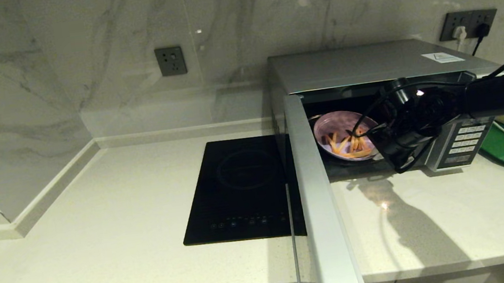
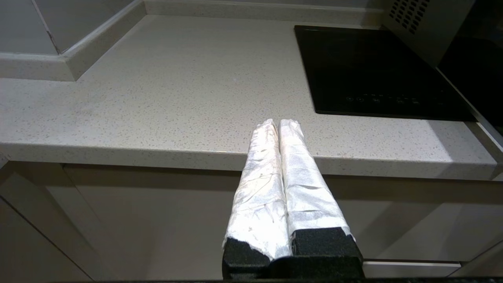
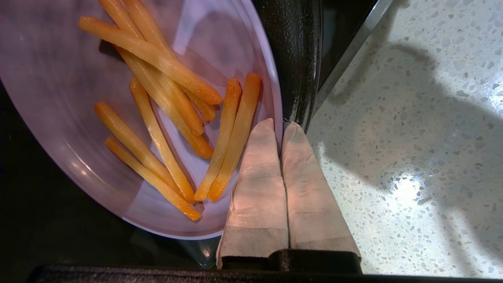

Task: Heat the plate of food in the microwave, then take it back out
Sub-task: Put the plate in the microwave oven, then close the microwave oven

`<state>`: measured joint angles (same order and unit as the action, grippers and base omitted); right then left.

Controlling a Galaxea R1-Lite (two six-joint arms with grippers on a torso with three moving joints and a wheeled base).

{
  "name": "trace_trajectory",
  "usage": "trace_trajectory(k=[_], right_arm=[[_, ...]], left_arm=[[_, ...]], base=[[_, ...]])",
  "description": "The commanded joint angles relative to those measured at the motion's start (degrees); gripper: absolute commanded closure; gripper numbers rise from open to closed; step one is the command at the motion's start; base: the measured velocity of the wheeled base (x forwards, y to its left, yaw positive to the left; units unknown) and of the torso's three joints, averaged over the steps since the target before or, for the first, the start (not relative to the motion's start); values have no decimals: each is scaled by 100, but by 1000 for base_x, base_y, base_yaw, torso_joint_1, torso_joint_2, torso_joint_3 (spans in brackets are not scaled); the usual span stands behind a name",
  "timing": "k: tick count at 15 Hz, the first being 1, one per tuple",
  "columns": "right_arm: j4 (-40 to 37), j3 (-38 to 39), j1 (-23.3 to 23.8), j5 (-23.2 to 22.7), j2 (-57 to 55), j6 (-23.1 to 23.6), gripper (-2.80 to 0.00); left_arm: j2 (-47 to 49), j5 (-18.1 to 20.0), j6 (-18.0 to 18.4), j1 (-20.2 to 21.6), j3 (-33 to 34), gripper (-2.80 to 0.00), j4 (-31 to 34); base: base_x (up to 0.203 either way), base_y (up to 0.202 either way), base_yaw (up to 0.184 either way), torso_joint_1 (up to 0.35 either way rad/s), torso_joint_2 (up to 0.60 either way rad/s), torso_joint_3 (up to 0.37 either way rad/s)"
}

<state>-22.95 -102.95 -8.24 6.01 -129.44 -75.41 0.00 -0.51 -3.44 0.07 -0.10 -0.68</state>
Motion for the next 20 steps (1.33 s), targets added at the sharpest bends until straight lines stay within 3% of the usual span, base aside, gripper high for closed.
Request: trace_trajectory(k=[1,2,3,12,18,19,20], right_arm=[[-20,-49,-2,9,15,-36,0],[-25,-76,-2,14,6,-34,0],[-25,-62,-7,19,21,-19,-280],[-26,149,-11,-13,827,88,-280],[-25,1705,-68,-451,2386,560,-280],[-23,2077,-106,-506,2708,674,0],[-22,2354,-139,-622,3055,857,0]], left_arm=[[0,-2,-7,1,1,0,-2],[0,-2,-7,1,1,0,-2],[0,-2,-7,1,1,0,-2],[0,-2,-7,1,1,0,-2],[0,-2,-7,1,1,0,-2],[0,-2,-7,1,1,0,-2],[0,-2,-7,1,1,0,-2]], base=[[0,0,0,0,0,0],[0,0,0,0,0,0],[0,0,0,0,0,0],[0,0,0,0,0,0],[0,0,0,0,0,0],[0,0,0,0,0,0],[0,0,0,0,0,0]])
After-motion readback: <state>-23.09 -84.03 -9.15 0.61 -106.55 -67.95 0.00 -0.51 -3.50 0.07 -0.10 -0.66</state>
